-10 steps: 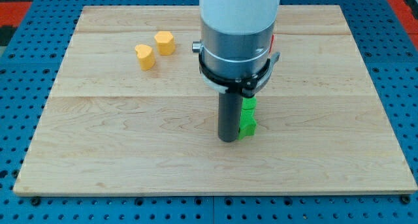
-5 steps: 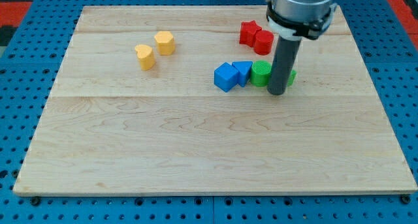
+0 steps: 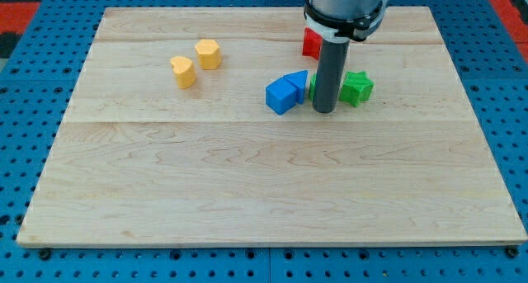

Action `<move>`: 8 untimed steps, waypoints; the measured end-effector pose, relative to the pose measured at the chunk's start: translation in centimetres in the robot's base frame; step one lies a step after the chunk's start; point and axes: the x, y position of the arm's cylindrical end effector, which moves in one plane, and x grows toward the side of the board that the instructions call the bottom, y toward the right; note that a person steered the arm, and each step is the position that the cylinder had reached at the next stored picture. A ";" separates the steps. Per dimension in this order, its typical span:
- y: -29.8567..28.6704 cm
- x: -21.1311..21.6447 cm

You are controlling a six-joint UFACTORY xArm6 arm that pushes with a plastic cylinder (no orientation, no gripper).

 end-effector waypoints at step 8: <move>1.6 -2.6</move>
